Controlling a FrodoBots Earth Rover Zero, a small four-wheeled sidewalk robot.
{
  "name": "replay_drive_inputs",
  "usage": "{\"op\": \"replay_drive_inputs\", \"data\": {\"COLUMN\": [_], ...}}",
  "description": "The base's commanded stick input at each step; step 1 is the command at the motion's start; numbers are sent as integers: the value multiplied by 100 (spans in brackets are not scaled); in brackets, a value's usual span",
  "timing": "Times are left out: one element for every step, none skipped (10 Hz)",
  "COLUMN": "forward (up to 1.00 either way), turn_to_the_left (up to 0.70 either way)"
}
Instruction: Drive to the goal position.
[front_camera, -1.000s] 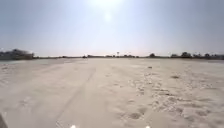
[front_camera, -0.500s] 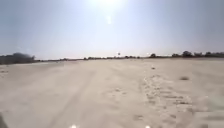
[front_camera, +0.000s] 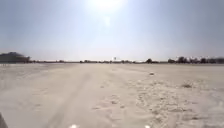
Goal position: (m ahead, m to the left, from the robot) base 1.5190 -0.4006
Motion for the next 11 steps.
{"op": "replay_drive_inputs", "data": {"forward": [70,70,70,70,70,70,70,70,70,70,70], "turn_to_the_left": [0,0,0,0,0,0,0,0,0,0,0]}}
